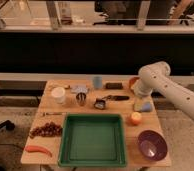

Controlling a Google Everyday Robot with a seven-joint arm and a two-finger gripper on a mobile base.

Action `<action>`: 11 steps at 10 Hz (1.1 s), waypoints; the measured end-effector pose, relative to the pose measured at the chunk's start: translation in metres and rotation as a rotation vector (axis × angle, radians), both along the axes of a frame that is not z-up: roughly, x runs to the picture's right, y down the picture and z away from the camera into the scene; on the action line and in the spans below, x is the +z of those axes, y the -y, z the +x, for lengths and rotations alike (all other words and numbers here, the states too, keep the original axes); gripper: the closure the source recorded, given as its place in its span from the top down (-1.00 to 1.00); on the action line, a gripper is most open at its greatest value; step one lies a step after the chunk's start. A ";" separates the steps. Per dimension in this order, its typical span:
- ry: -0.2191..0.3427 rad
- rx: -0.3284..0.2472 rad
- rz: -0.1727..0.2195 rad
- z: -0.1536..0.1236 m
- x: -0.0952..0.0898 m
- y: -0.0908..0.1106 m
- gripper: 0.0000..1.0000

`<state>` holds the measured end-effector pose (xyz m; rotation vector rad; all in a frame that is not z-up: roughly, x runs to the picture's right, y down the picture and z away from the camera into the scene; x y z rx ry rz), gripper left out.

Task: Wipe red bowl with sponge

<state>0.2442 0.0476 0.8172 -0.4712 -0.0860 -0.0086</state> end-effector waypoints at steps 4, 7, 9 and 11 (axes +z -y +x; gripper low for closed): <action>0.057 -0.028 0.030 -0.016 0.005 0.013 0.60; 0.128 -0.066 0.050 -0.081 0.018 0.029 0.60; 0.214 -0.064 0.064 -0.119 0.028 0.043 0.60; 0.306 -0.047 0.075 -0.146 0.036 0.060 0.60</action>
